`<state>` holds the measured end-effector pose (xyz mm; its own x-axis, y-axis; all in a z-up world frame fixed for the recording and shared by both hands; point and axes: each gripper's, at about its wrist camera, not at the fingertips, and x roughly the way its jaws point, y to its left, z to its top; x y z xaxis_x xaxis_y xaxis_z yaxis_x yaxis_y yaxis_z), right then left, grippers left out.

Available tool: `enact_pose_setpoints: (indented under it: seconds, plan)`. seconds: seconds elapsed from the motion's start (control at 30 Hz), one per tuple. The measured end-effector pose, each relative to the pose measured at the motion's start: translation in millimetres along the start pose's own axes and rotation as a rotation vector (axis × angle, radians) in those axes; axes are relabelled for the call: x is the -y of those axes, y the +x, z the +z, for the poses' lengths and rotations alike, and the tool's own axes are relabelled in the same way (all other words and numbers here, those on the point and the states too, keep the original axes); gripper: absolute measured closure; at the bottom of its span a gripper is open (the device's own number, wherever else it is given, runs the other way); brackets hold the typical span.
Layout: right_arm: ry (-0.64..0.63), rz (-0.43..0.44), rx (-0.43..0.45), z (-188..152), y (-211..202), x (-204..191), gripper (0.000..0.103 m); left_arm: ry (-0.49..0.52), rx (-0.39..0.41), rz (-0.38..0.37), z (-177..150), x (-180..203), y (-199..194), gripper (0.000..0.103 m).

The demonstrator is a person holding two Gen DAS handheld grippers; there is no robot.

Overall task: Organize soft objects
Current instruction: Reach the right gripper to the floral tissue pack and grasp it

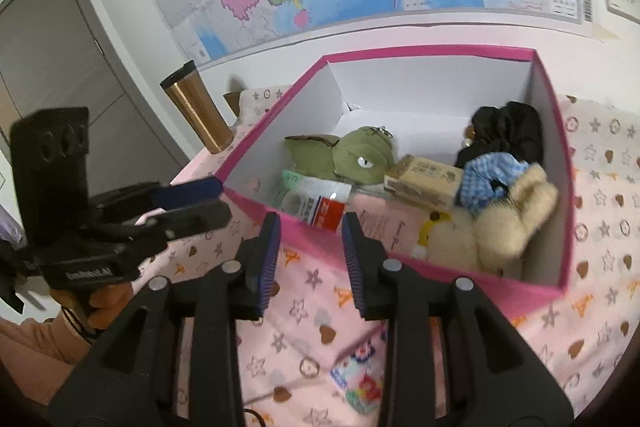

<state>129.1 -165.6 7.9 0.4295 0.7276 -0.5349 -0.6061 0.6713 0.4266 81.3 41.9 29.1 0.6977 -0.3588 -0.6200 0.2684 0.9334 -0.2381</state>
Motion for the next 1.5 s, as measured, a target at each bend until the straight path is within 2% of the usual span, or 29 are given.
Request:
enact_pose_setpoints:
  seconds: [0.3, 0.5, 0.67, 0.97, 1.17, 1.5]
  plan:
    - [0.045, -0.071, -0.023, -32, -21, 22, 0.068, 0.013, -0.093, -0.113, -32, 34, 20, 0.057]
    - [0.116, -0.122, -0.066, -55, -18, 50, 0.068, -0.005, -0.170, -0.182, -54, 51, 37, 0.057]
    - [0.169, -0.129, -0.111, -67, -7, 70, 0.065, -0.020, -0.236, -0.244, -72, 63, 48, 0.057]
    - [0.208, -0.088, -0.136, -73, 6, 84, 0.065, -0.051, -0.338, -0.308, -86, 76, 74, 0.059]
    - [0.198, -0.037, -0.166, -80, 7, 77, 0.065, -0.110, -0.345, -0.308, -86, 65, 81, 0.059]
    - [0.260, 0.082, -0.180, -102, -7, 64, 0.065, -0.176, -0.313, -0.281, -81, 37, 77, 0.059]
